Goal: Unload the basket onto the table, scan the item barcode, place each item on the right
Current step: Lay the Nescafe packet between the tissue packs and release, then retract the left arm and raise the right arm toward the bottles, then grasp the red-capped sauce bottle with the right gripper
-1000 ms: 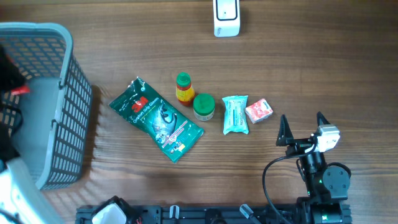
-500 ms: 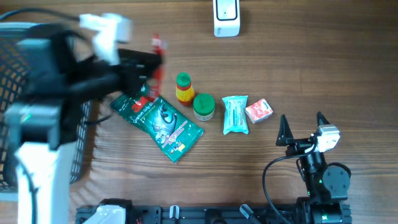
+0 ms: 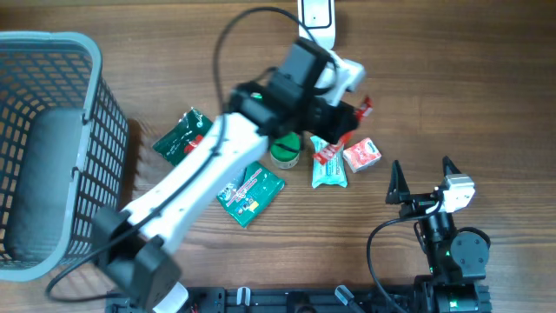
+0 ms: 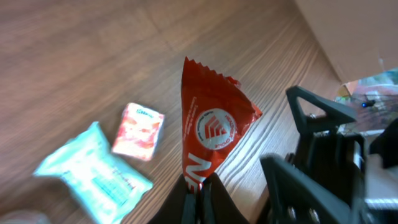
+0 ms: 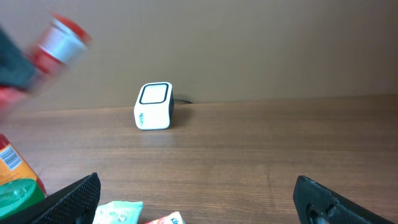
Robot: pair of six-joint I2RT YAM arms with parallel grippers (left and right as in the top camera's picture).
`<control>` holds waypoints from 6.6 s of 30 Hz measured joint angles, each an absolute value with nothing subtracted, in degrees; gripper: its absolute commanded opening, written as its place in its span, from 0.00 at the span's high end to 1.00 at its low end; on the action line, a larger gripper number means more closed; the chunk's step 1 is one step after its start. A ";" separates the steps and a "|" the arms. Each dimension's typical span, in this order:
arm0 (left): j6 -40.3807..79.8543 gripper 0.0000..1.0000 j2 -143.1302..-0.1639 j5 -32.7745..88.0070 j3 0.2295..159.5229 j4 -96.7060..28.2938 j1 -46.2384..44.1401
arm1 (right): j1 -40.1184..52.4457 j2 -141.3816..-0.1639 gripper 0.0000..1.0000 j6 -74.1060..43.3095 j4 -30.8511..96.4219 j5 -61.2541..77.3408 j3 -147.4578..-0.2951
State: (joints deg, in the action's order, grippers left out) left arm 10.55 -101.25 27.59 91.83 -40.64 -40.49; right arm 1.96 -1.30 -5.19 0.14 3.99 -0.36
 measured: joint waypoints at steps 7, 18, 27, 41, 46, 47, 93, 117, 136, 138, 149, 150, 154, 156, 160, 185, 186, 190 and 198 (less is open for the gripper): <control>26.11 0.96 -112.73 17.30 91.83 -36.67 -47.24 | 1.96 -1.30 0.00 -5.17 0.14 3.99 -0.36; 38.72 0.96 -117.23 1.67 91.83 -37.71 -51.70 | 1.96 -1.30 0.00 -5.17 0.16 4.01 -0.36; 47.11 0.89 -117.23 -7.64 86.37 -37.87 -51.81 | 1.96 -1.30 0.00 -5.19 0.14 3.99 -0.36; 51.59 0.18 -117.23 -8.05 85.86 -35.70 -51.94 | 1.96 -1.30 0.00 -5.17 0.14 4.01 -0.36; 49.58 0.00 -117.10 -11.40 85.86 -35.27 -53.06 | 1.96 -1.30 0.00 -5.19 0.14 4.01 -0.36; 48.27 0.00 -116.66 -12.91 85.82 -35.24 -53.04 | 1.96 -1.30 0.00 -5.17 0.14 4.01 -0.36; -12.97 0.00 -35.40 -5.87 74.48 -18.90 -20.88 | 1.96 -1.48 0.00 -54.06 -1.58 23.90 -0.36; 16.75 0.00 -28.77 0.43 46.02 -10.00 10.68 | 1.96 -10.04 0.00 -43.75 30.04 34.17 -16.71; 13.54 0.00 -25.82 18.17 30.15 -27.92 4.80 | 1.96 -33.93 0.01 -32.56 41.80 19.77 -34.59; 13.34 0.00 -22.68 18.55 29.91 -27.79 4.32 | 2.00 -36.29 0.01 -31.27 42.11 19.05 -35.81; 13.17 0.00 -2.72 19.25 24.27 -29.69 3.38 | 8.34 -41.12 0.02 -30.72 43.00 13.30 -40.29; 13.17 0.00 -2.59 19.22 21.96 -28.71 3.38 | 9.85 -42.76 0.01 -30.79 43.51 12.03 -41.95; 13.43 0.00 -2.61 18.37 14.81 -23.07 3.38 | 19.14 -54.17 0.01 -30.96 45.56 5.89 -49.63; 14.31 0.00 -2.50 16.67 14.06 -22.44 3.36 | 22.90 -60.77 0.01 -31.22 47.86 4.80 -53.63; 15.27 0.00 -2.39 14.44 13.13 -22.70 3.36 | 26.96 -76.51 0.00 -33.80 54.50 4.91 -66.26; 15.42 0.00 -2.33 13.34 13.06 -31.81 3.38 | 36.12 -98.02 0.00 -24.32 38.41 4.36 -91.22; 15.42 0.00 -2.33 13.32 13.06 -31.81 3.38 | 36.73 -99.11 0.01 -24.10 37.15 3.46 -91.31; 15.42 0.00 -2.33 13.34 13.06 -31.81 3.36 | 39.35 -107.15 0.00 -22.87 32.86 0.45 -91.44; 15.42 0.00 -2.33 13.34 13.06 -31.83 3.36 | 40.10 -112.77 0.23 -13.65 32.47 -1.54 -91.44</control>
